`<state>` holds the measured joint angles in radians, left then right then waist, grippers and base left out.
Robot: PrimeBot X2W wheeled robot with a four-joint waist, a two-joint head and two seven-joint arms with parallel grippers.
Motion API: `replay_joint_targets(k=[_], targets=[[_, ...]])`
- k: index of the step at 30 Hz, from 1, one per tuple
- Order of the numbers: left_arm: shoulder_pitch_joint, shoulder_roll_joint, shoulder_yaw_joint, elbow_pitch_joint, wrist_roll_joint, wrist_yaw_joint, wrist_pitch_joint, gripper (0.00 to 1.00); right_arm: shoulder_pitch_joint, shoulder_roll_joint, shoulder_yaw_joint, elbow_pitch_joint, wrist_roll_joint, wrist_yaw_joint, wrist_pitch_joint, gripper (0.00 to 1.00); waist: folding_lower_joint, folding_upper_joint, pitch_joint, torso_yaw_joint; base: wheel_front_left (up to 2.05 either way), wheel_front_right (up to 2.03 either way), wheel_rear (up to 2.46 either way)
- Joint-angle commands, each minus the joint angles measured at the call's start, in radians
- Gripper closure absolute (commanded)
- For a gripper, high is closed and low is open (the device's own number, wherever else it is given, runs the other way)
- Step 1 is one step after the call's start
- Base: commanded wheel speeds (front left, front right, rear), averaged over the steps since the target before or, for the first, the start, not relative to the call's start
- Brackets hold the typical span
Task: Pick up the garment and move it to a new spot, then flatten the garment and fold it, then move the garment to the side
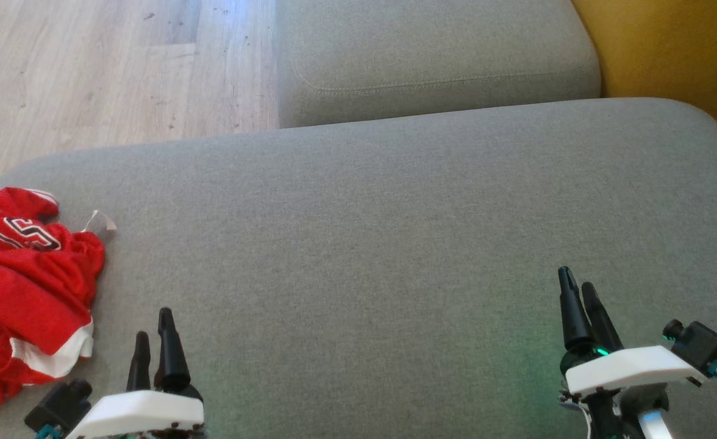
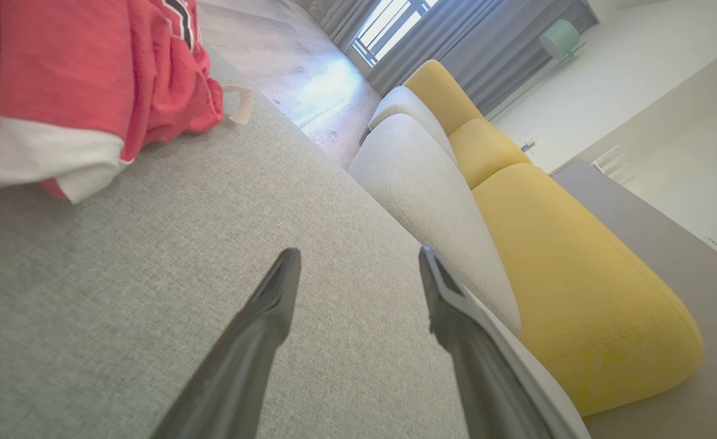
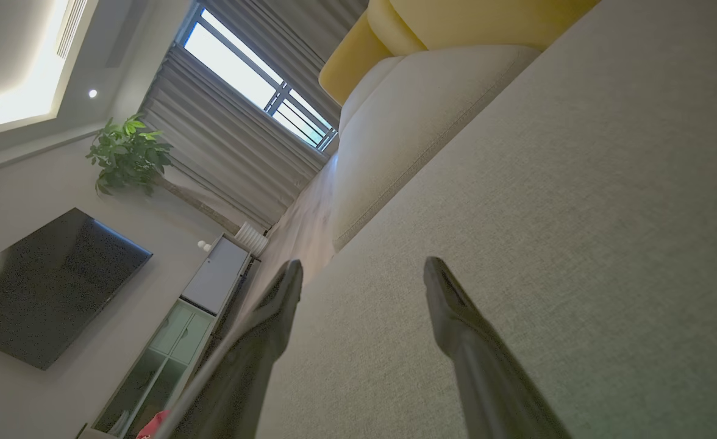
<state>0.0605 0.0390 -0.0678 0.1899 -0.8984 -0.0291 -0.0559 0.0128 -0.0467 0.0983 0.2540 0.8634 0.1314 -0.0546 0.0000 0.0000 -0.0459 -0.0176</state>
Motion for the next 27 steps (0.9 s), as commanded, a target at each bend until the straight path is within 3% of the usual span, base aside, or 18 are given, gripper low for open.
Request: replay_joint_targets(k=[1, 27], targets=[[-0.029, 0.007, 0.008, -0.041, 0.03, 0.005, -0.012, 0.0, -0.026, -0.019, 0.021, -0.043, -0.029, 0.0, -0.014, 0.0, 0.0, 0.0, -0.001, 0.001, 0.0, 0.0, 0.0], [0.01, 0.009, -0.032, -0.088, 0.359, 0.021, -0.089, 0.0, -0.016, -0.017, 0.096, -0.067, -0.384, -0.001, -0.091, 0.0, 0.0, 0.0, -0.025, -0.004, 0.0, 0.0, 0.0]])
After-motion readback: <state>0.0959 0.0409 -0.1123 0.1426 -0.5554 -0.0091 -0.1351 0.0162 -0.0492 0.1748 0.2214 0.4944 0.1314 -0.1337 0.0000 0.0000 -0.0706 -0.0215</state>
